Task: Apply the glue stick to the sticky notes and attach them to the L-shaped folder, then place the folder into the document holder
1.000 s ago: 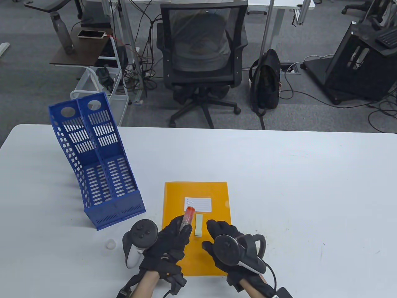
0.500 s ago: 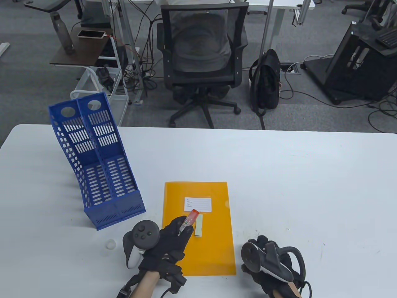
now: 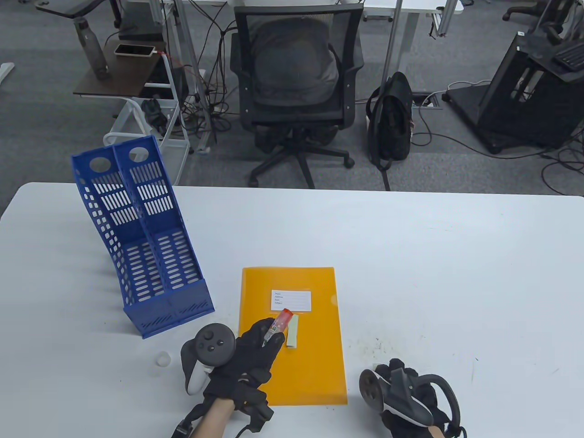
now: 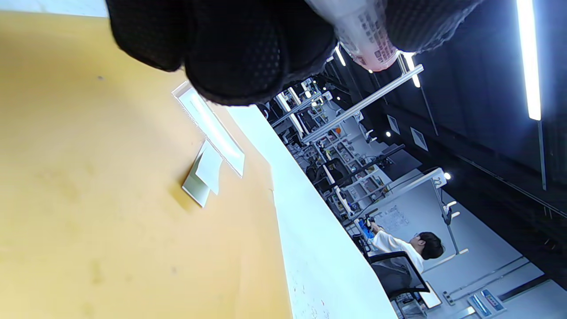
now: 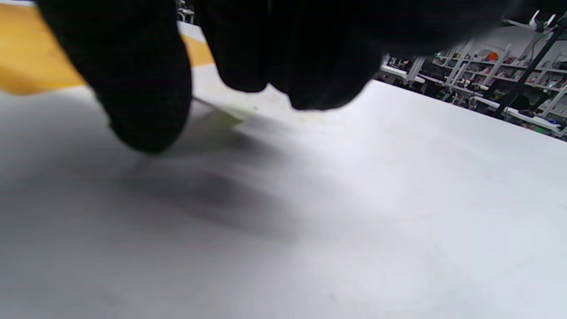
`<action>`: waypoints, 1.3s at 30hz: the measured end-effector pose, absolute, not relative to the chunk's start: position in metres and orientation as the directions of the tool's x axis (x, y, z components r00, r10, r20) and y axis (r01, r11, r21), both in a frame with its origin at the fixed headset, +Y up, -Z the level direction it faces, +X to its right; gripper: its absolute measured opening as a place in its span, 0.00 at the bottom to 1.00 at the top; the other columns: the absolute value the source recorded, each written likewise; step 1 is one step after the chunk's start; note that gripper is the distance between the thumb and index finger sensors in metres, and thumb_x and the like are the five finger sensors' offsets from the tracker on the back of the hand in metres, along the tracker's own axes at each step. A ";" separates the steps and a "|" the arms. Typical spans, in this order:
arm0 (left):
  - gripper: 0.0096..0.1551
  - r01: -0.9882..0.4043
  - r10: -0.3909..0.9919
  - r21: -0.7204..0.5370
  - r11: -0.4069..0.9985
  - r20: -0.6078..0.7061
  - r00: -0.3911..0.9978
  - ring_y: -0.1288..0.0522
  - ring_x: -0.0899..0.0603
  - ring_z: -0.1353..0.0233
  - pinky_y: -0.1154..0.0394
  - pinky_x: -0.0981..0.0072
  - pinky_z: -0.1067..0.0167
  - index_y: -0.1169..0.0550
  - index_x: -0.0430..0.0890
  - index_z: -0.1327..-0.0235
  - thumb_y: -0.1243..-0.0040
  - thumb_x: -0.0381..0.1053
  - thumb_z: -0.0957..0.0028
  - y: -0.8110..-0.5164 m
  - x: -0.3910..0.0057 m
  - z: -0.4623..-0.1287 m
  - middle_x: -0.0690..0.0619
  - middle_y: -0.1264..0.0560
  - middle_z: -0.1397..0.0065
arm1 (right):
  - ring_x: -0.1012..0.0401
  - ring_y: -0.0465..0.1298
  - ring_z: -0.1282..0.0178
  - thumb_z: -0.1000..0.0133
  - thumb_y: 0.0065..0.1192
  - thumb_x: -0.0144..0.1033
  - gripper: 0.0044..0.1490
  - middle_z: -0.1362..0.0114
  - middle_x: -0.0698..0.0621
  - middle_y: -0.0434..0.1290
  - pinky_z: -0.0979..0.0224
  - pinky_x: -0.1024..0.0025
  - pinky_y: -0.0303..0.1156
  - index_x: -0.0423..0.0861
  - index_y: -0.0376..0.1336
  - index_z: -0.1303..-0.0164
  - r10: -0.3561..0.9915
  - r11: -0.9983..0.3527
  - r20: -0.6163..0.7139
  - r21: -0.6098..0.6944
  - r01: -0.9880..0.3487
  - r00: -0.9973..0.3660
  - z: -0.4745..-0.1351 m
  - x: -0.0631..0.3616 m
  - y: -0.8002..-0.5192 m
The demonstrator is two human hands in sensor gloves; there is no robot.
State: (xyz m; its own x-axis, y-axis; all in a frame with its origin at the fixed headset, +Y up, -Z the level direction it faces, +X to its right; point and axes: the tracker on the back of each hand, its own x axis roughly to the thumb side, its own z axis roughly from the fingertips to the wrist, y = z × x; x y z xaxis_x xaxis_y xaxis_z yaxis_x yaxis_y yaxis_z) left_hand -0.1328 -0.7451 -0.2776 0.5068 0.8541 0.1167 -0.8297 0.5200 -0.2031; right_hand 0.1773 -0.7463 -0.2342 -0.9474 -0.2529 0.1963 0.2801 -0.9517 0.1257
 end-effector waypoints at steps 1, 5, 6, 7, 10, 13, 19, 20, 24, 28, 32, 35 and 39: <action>0.37 -0.828 0.853 -0.205 0.522 0.118 0.509 0.19 0.44 0.50 0.29 0.39 0.37 0.32 0.42 0.30 0.46 0.64 0.45 -0.745 -0.133 -0.278 0.48 0.21 0.44 | 0.51 0.77 0.51 0.53 0.78 0.46 0.42 0.28 0.37 0.66 0.64 0.63 0.78 0.41 0.65 0.31 -0.253 -0.952 0.195 0.122 0.280 -0.947 -0.234 0.177 -0.746; 0.37 -0.821 0.848 -0.211 0.530 0.120 0.517 0.19 0.44 0.50 0.29 0.39 0.37 0.31 0.43 0.30 0.45 0.64 0.45 -0.746 -0.133 -0.278 0.48 0.21 0.44 | 0.51 0.79 0.55 0.49 0.71 0.41 0.33 0.31 0.37 0.70 0.66 0.64 0.78 0.42 0.68 0.34 -0.231 -0.964 0.170 0.096 0.249 -0.958 -0.235 0.181 -0.745; 0.37 -0.820 0.847 -0.213 0.531 0.120 0.517 0.19 0.43 0.49 0.29 0.39 0.37 0.31 0.42 0.30 0.46 0.64 0.45 -0.746 -0.132 -0.278 0.48 0.21 0.44 | 0.51 0.79 0.55 0.48 0.70 0.41 0.32 0.32 0.37 0.71 0.67 0.64 0.78 0.42 0.69 0.35 -0.226 -0.967 0.165 0.086 0.242 -0.960 -0.235 0.182 -0.744; 0.37 -0.820 0.847 -0.214 0.531 0.120 0.517 0.19 0.43 0.49 0.29 0.39 0.37 0.31 0.43 0.30 0.45 0.64 0.45 -0.746 -0.132 -0.278 0.48 0.21 0.44 | 0.51 0.80 0.56 0.48 0.69 0.41 0.30 0.33 0.37 0.72 0.68 0.64 0.78 0.42 0.70 0.37 -0.220 -0.969 0.160 0.077 0.234 -0.962 -0.235 0.182 -0.743; 0.37 -0.817 0.845 -0.215 0.534 0.120 0.521 0.19 0.43 0.49 0.29 0.39 0.37 0.31 0.43 0.30 0.45 0.63 0.45 -0.746 -0.132 -0.279 0.48 0.21 0.44 | 0.51 0.81 0.59 0.47 0.68 0.40 0.27 0.36 0.38 0.75 0.69 0.64 0.78 0.42 0.73 0.41 -0.193 -0.979 0.142 0.039 0.200 -0.971 -0.235 0.186 -0.739; 0.37 -0.814 0.842 -0.216 0.539 0.120 0.526 0.19 0.43 0.49 0.29 0.39 0.36 0.31 0.43 0.30 0.45 0.64 0.45 -0.746 -0.132 -0.279 0.48 0.21 0.44 | 0.51 0.81 0.61 0.48 0.68 0.42 0.27 0.38 0.38 0.77 0.70 0.64 0.79 0.42 0.73 0.43 -0.194 -0.980 0.125 0.027 0.199 -0.973 -0.236 0.187 -0.736; 0.36 -0.810 0.837 -0.215 0.546 0.120 0.533 0.19 0.43 0.49 0.29 0.39 0.36 0.31 0.44 0.30 0.44 0.64 0.45 -0.746 -0.132 -0.279 0.48 0.21 0.44 | 0.52 0.81 0.64 0.49 0.69 0.42 0.24 0.43 0.40 0.79 0.71 0.65 0.79 0.42 0.75 0.48 -0.179 -0.984 0.098 -0.030 0.177 -0.979 -0.241 0.189 -0.731; 0.36 -0.808 0.836 -0.215 0.548 0.121 0.535 0.19 0.43 0.49 0.29 0.39 0.36 0.30 0.44 0.30 0.44 0.64 0.45 -0.746 -0.132 -0.279 0.48 0.21 0.44 | 0.53 0.82 0.65 0.49 0.69 0.42 0.24 0.44 0.39 0.79 0.72 0.65 0.79 0.42 0.76 0.49 -0.186 -0.982 0.092 -0.045 0.183 -0.978 -0.242 0.188 -0.730; 0.36 -0.806 0.833 -0.213 0.553 0.123 0.539 0.19 0.43 0.49 0.29 0.39 0.36 0.30 0.44 0.30 0.44 0.64 0.45 -0.746 -0.132 -0.279 0.48 0.21 0.44 | 0.53 0.82 0.66 0.50 0.69 0.41 0.23 0.46 0.39 0.80 0.72 0.66 0.79 0.41 0.77 0.51 -0.179 -0.983 0.071 -0.063 0.175 -0.981 -0.246 0.189 -0.726; 0.36 -0.805 0.832 -0.210 0.554 0.122 0.541 0.19 0.43 0.49 0.29 0.39 0.36 0.30 0.45 0.29 0.43 0.64 0.45 -0.746 -0.133 -0.279 0.47 0.21 0.43 | 0.53 0.82 0.66 0.49 0.70 0.41 0.23 0.47 0.39 0.80 0.72 0.66 0.79 0.41 0.77 0.52 -0.141 -0.988 0.046 -0.066 0.138 -0.989 -0.251 0.191 -0.723; 0.36 -0.804 0.830 -0.205 0.558 0.121 0.544 0.19 0.43 0.48 0.29 0.39 0.36 0.30 0.46 0.29 0.43 0.64 0.45 -0.746 -0.133 -0.279 0.48 0.21 0.43 | 0.52 0.82 0.65 0.49 0.70 0.42 0.23 0.47 0.39 0.80 0.72 0.66 0.79 0.41 0.77 0.52 -0.125 -0.990 0.030 -0.066 0.123 -0.992 -0.255 0.191 -0.722; 0.36 -0.803 0.828 -0.203 0.560 0.122 0.547 0.20 0.43 0.48 0.29 0.39 0.36 0.30 0.47 0.29 0.43 0.64 0.45 -0.745 -0.134 -0.280 0.48 0.21 0.43 | 0.52 0.82 0.65 0.49 0.71 0.42 0.23 0.47 0.39 0.80 0.72 0.66 0.79 0.41 0.77 0.52 -0.128 -0.990 0.033 -0.069 0.125 -0.991 -0.255 0.190 -0.721; 0.36 -0.805 0.829 -0.198 0.559 0.119 0.546 0.19 0.43 0.48 0.29 0.39 0.36 0.30 0.47 0.29 0.43 0.64 0.45 -0.746 -0.135 -0.279 0.48 0.21 0.43 | 0.52 0.82 0.65 0.49 0.72 0.43 0.22 0.48 0.39 0.81 0.71 0.66 0.79 0.40 0.78 0.54 -0.125 -0.990 0.031 -0.064 0.123 -0.992 -0.255 0.190 -0.717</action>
